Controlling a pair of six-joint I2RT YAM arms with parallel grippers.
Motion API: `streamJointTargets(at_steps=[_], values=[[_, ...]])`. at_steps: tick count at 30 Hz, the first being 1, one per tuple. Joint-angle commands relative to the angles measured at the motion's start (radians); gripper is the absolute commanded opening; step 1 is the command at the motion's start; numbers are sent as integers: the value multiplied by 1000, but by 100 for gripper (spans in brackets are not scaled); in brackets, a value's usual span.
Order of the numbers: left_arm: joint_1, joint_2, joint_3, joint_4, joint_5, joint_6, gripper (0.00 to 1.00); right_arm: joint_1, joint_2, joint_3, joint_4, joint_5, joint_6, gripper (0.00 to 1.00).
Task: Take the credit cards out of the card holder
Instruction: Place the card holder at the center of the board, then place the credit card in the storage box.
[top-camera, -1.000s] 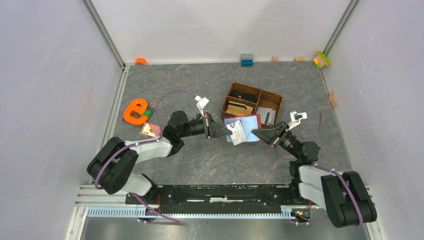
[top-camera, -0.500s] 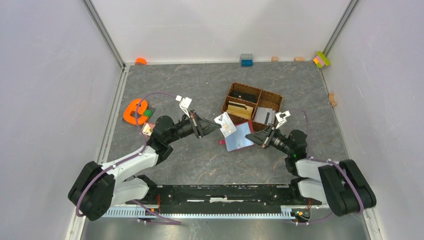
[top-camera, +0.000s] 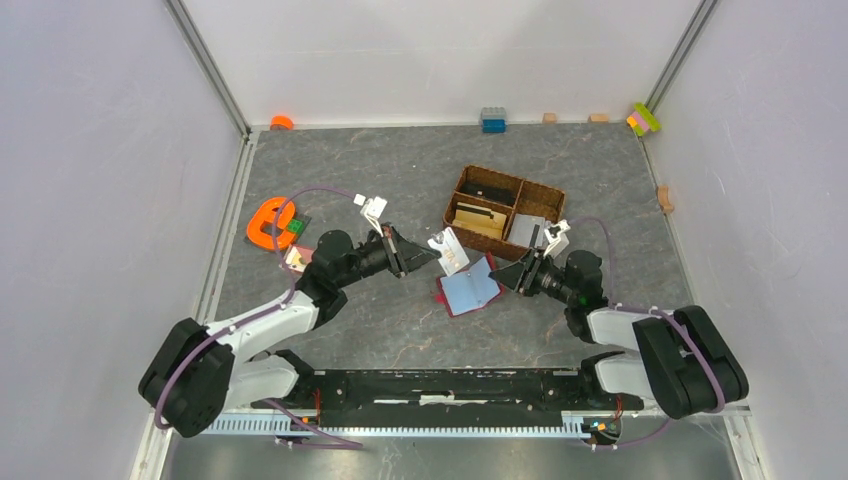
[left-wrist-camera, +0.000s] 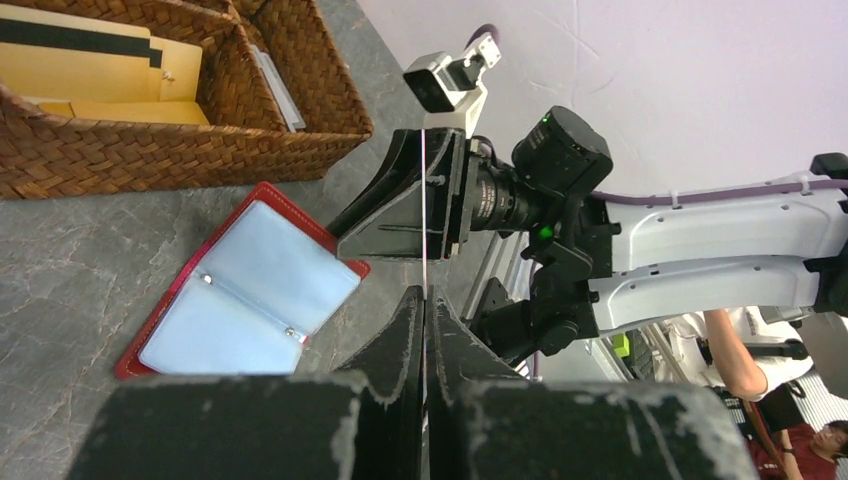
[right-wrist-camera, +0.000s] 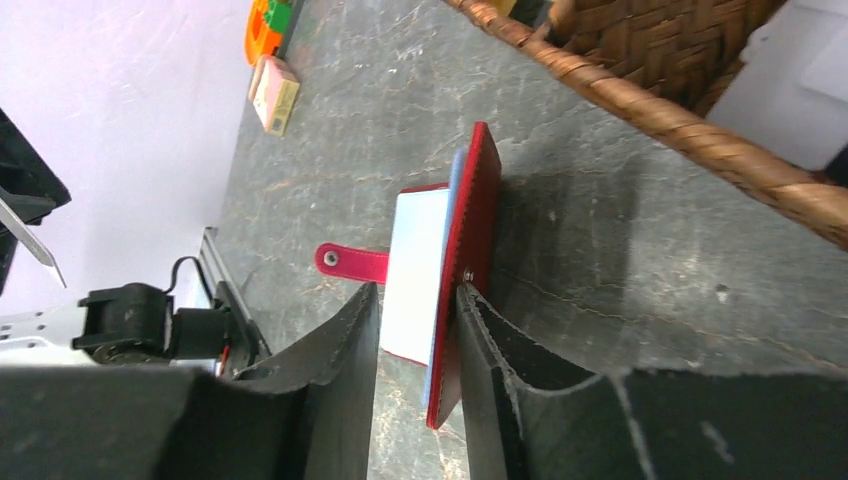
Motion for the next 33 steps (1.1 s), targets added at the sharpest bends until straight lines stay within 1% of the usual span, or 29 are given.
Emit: streamJointTargets(at_steps=[1, 4, 6, 8, 9, 10, 11, 14, 16, 18, 21, 25, 30, 33], values=[[2, 23, 19, 27, 15, 33, 2, -18, -77, 36, -106, 69, -98, 42], [2, 30, 21, 39, 30, 30, 2, -20, -171, 55, -212, 126, -170, 52], [0, 37, 22, 56, 47, 24, 2, -20, -245, 55, -236, 135, -203, 62], [1, 47, 21, 81, 64, 12, 2, -20, -303, 44, -199, 93, -211, 75], [1, 54, 21, 94, 70, 8, 2, -20, -317, 39, -156, 40, -208, 82], [1, 59, 22, 102, 76, 3, 2, -18, -324, 37, -114, -19, -198, 86], [1, 67, 21, 112, 83, -1, 2, -17, -328, 34, -65, -59, -179, 87], [-1, 85, 24, 137, 103, -15, 2, -6, -326, 5, 131, -156, -94, 84], [-4, 102, 25, 178, 131, -32, 2, 6, -314, -5, 231, -188, -47, 81], [-14, 125, 31, 223, 158, -49, 2, 22, -297, -9, 307, -215, -12, 75], [-31, 164, 49, 259, 197, -69, 2, 41, -277, -15, 393, -235, 31, 69], [-40, 192, 60, 283, 217, -85, 2, 63, -255, -4, 388, -238, 26, 61], [-44, 199, 66, 285, 227, -85, 2, 84, -226, 8, 381, -235, 19, 60], [-53, 213, 77, 290, 240, -90, 2, 89, -217, 11, 377, -235, 19, 56]])
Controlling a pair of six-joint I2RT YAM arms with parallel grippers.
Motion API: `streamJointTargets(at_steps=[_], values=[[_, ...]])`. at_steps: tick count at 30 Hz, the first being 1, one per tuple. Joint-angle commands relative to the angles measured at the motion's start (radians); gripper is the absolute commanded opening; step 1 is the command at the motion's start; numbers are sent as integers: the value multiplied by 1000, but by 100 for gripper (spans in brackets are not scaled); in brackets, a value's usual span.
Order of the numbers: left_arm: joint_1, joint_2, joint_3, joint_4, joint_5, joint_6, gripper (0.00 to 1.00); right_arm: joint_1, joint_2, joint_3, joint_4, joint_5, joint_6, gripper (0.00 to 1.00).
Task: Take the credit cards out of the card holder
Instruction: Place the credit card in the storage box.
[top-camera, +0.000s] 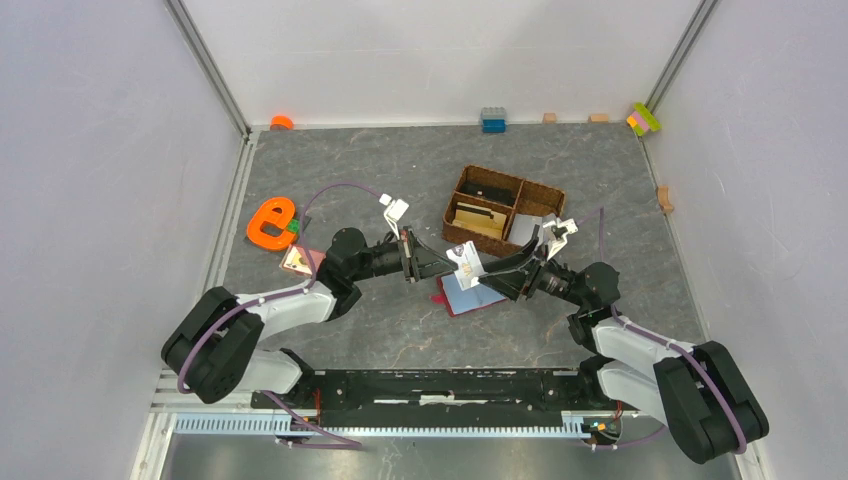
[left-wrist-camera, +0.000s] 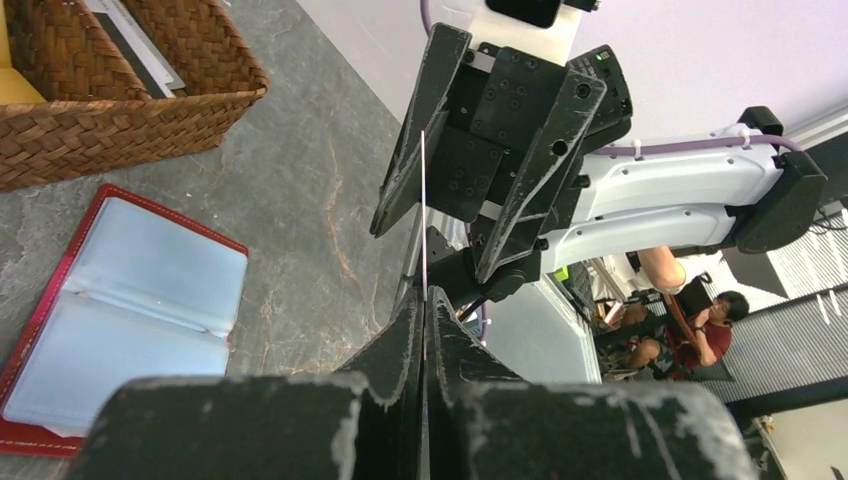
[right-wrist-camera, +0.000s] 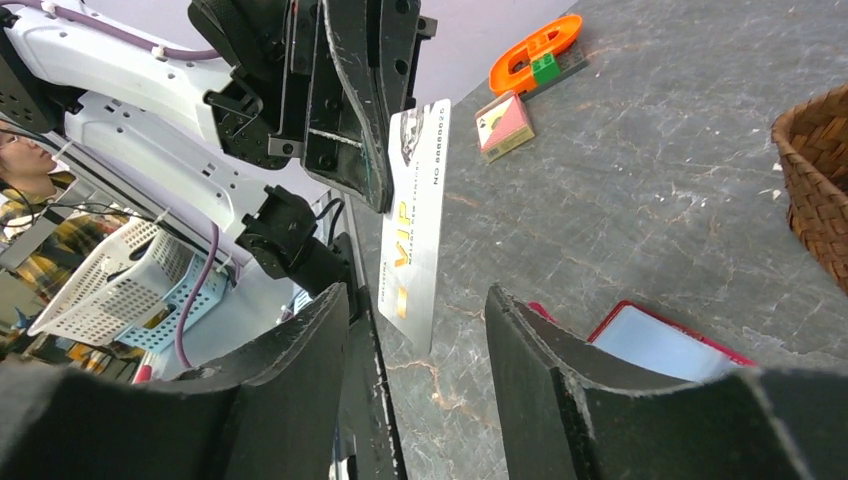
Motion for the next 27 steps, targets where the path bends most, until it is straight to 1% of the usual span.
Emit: streamJointTargets(at_steps=[1, 6, 7, 8, 9, 10, 11, 13, 16, 18, 21, 24, 27], values=[[-16, 24, 49, 70, 42, -29, 2, 12, 10, 17, 55, -13, 2, 53], [-19, 33, 54, 66, 43, -30, 2, 20, 14, 22, 55, -15, 0, 31], [-19, 32, 54, 62, 41, -28, 3, 20, 17, 23, 55, -16, 1, 22], [-19, 30, 54, 55, 38, -24, 6, 20, 17, 25, 55, -13, 2, 15], [-19, 26, 54, 48, 32, -20, 12, 20, 17, 24, 53, -7, 3, 7], [-19, 20, 52, 32, 20, -13, 20, 20, 13, 22, 44, 5, -1, 2], [-19, 9, 48, 9, 6, 3, 27, 18, 5, 21, 20, 23, -13, 0], [-19, -22, 43, -43, -29, 34, 39, 12, -16, 17, -48, 66, -49, 0], [-18, -85, 38, -150, -100, 90, 50, -20, -61, 8, -151, 140, -92, 0], [-19, -125, 34, -218, -161, 129, 53, -53, -88, -4, -191, 183, -103, 0], [-19, -183, 27, -329, -273, 177, 54, -99, -121, -16, -241, 255, -117, 0], [-18, -220, 17, -378, -348, 208, 55, -123, -135, -1, -344, 368, -144, 0], [-19, -239, 11, -398, -387, 224, 55, -138, -121, 22, -389, 455, -132, 0]])
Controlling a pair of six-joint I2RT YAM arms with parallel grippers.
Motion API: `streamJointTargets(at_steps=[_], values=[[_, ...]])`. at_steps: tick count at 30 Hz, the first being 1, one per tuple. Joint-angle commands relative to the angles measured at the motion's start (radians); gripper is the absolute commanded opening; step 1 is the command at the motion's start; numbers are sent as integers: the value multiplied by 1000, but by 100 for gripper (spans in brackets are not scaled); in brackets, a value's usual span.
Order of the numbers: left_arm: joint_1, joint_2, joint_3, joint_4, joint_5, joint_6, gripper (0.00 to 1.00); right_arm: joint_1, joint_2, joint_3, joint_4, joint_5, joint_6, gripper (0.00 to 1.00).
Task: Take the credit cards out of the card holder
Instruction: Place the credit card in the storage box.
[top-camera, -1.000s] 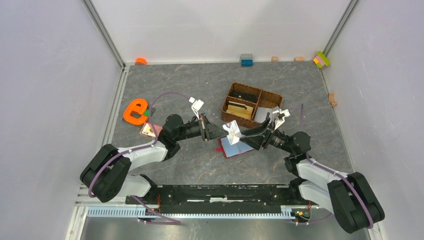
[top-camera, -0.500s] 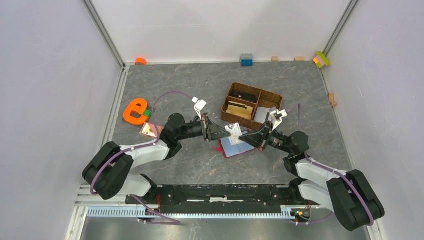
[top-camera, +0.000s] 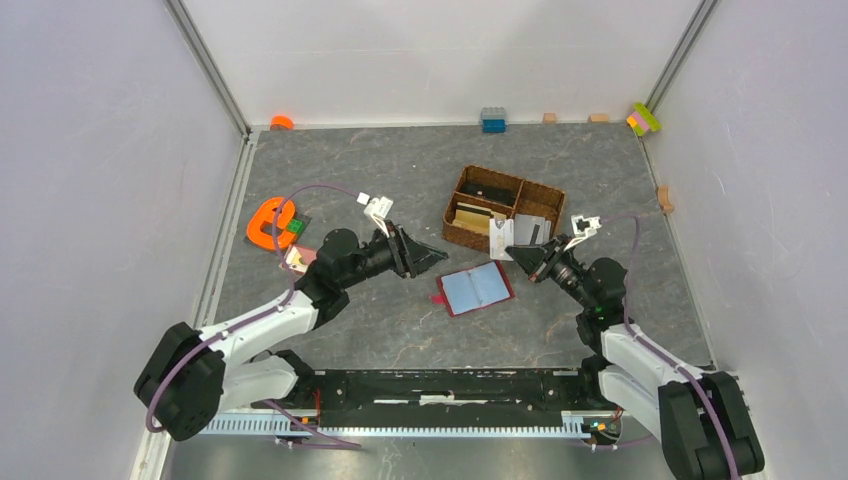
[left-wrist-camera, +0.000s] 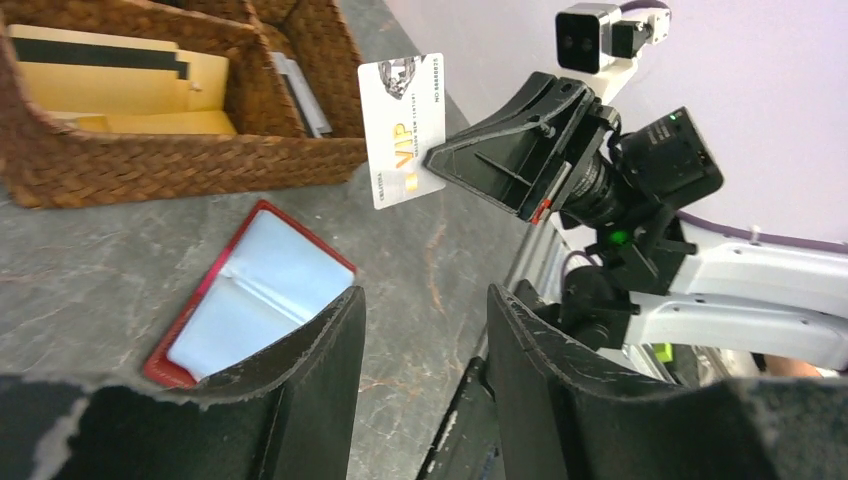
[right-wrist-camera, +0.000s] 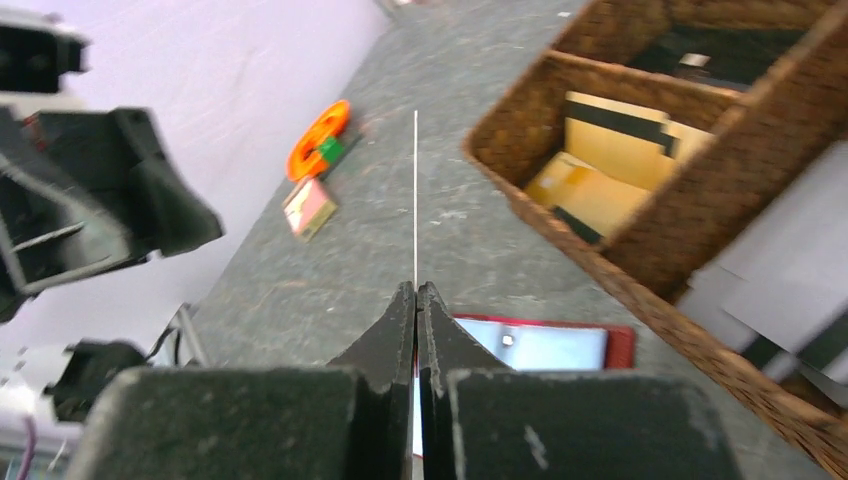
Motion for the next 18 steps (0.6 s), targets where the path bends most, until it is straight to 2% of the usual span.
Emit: streamJointTargets(at_steps=[1, 10, 18], values=[[-3, -37, -9, -77, -123, 90, 55, -23, 13, 42, -108, 185, -16, 0], [-3, -96, -25, -98, -174, 115, 55, -45, 104, 109, -159, 439, 73, 0], [-3, -89, -26, -93, -170, 102, 55, -43, 242, 228, -238, 520, 88, 0]])
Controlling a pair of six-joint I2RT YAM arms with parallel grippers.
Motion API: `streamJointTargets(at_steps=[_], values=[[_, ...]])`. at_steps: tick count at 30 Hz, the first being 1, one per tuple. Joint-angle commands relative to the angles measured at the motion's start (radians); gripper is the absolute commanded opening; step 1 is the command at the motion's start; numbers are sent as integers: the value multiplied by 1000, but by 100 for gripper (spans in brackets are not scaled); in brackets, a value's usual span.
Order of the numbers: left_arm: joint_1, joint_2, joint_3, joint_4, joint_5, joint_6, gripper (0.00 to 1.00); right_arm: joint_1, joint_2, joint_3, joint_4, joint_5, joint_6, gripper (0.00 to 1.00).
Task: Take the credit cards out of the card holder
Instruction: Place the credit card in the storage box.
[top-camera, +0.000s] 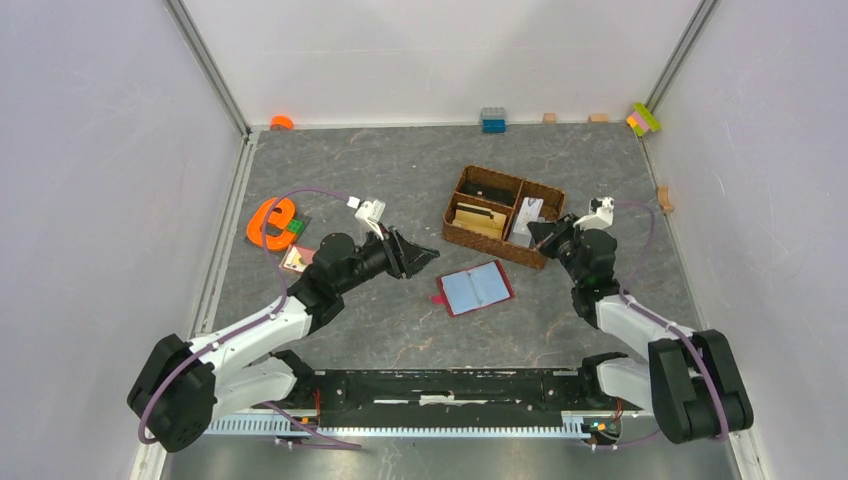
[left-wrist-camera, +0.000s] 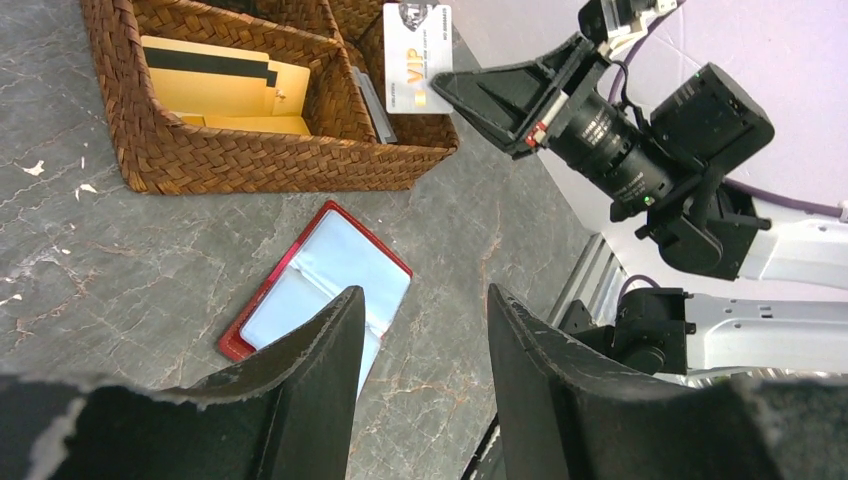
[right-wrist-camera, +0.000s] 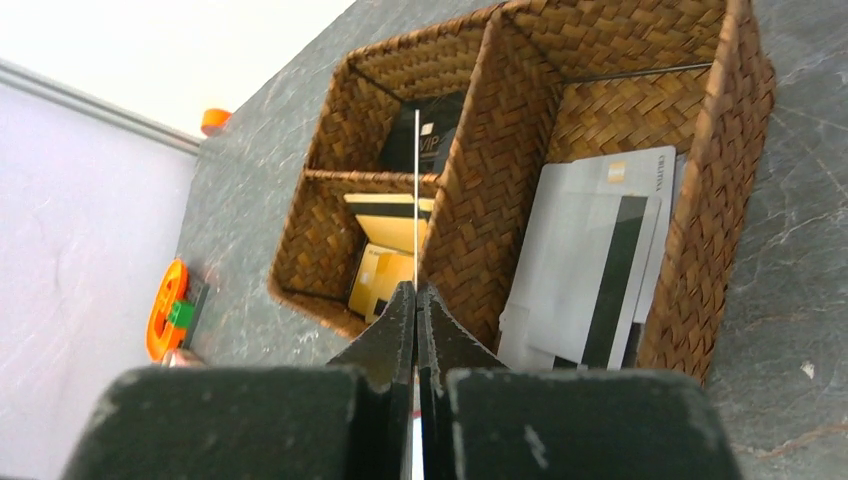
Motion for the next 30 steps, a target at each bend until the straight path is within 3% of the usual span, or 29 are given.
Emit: streamJointTargets(at_steps=[1, 17, 19, 22, 27, 30], values=[[-2, -13, -4, 17, -24, 32, 55, -3, 74, 85, -29, 70, 21, 0], [-2, -32, -4, -30, -86, 47, 55, -3, 341, 217, 10, 42, 70, 4], [-3, -33, -4, -30, -85, 45, 55, -3, 357, 237, -3, 51, 68, 12], [-2, -34, -3, -30, -84, 45, 55, -3, 365, 267, -48, 78, 59, 31], [-2, -38, -5, -30, -87, 45, 55, -2, 324, 300, -122, 82, -1, 37], [-2, -38, -5, -35, -94, 47, 55, 12, 268, 336, -191, 82, -78, 48]])
